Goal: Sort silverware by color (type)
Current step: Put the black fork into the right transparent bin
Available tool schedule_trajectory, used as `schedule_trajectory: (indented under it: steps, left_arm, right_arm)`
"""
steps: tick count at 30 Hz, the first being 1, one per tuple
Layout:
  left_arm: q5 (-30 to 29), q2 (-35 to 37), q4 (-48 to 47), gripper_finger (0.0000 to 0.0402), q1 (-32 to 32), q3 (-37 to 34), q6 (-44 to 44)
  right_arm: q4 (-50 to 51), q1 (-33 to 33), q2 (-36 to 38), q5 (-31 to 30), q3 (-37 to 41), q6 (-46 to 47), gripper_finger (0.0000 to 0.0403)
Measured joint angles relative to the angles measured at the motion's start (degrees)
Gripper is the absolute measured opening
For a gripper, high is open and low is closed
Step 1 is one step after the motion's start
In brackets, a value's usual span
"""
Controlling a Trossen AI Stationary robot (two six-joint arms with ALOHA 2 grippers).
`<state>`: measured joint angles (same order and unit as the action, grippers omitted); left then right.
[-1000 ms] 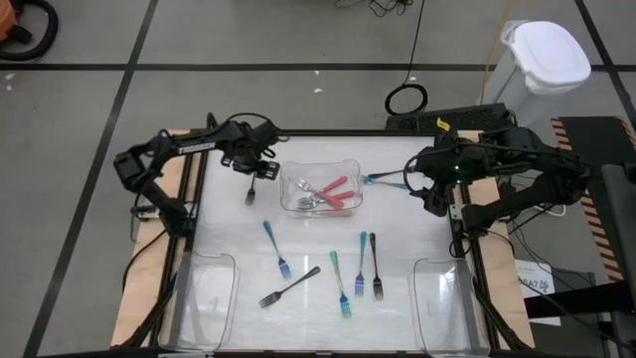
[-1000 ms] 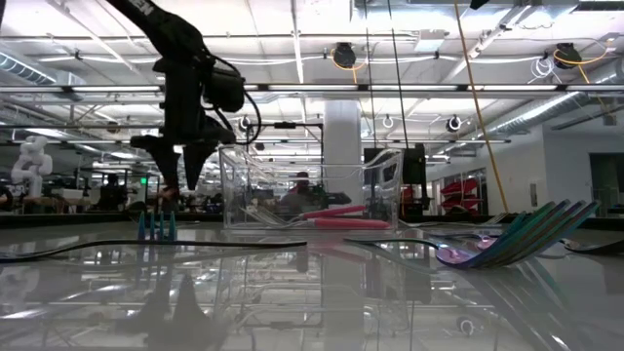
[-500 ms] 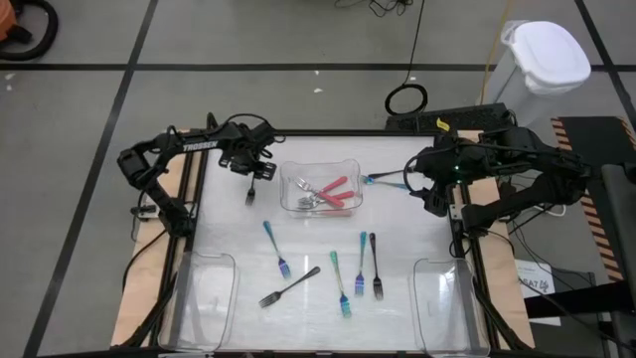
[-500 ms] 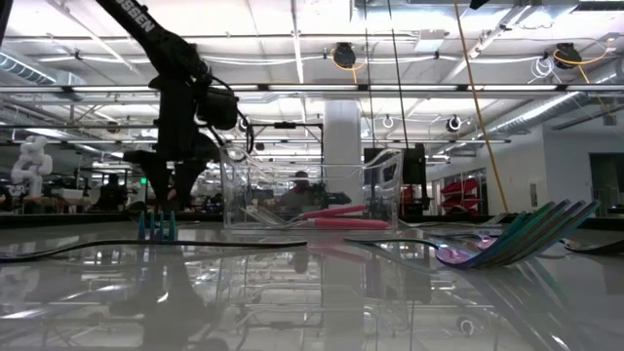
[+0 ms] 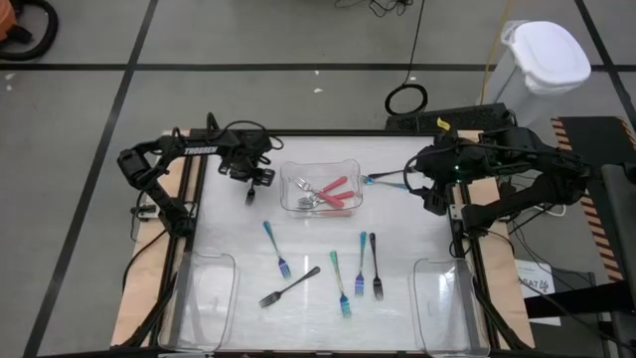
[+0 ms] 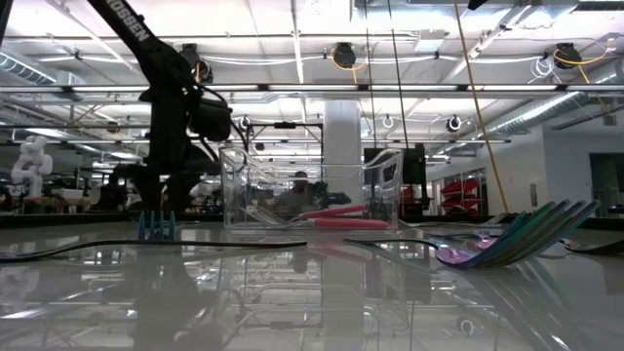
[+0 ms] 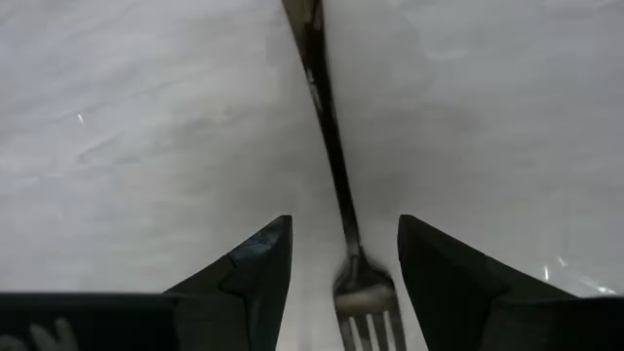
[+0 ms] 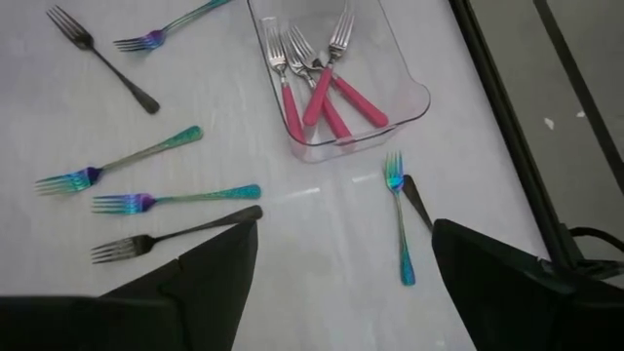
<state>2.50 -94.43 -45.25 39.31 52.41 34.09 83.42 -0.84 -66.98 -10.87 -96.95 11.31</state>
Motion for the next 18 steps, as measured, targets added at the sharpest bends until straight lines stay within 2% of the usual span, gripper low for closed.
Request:
schedule_trajectory:
  steps: [11,14,18]
  left_arm:
    - [-0.59,0.33,5.03,0.0184,-0.08,-3.44,2.63]
    - [-0.82,0.28,5.38,0.0164,-0.15,-3.52,2.58]
    - [-1.52,0.24,5.98,0.0117,-0.73,-3.62,2.67]
  right_arm:
    - [-0.83,0.00,0.00,-1.53,0.00,0.04,0.0302]
    - [-0.84,0.00,0.00,-1.63,0.00,0.06,0.0302]
    - [-0.85,0.00,0.00,-2.82,0.00,0.02,0.0302]
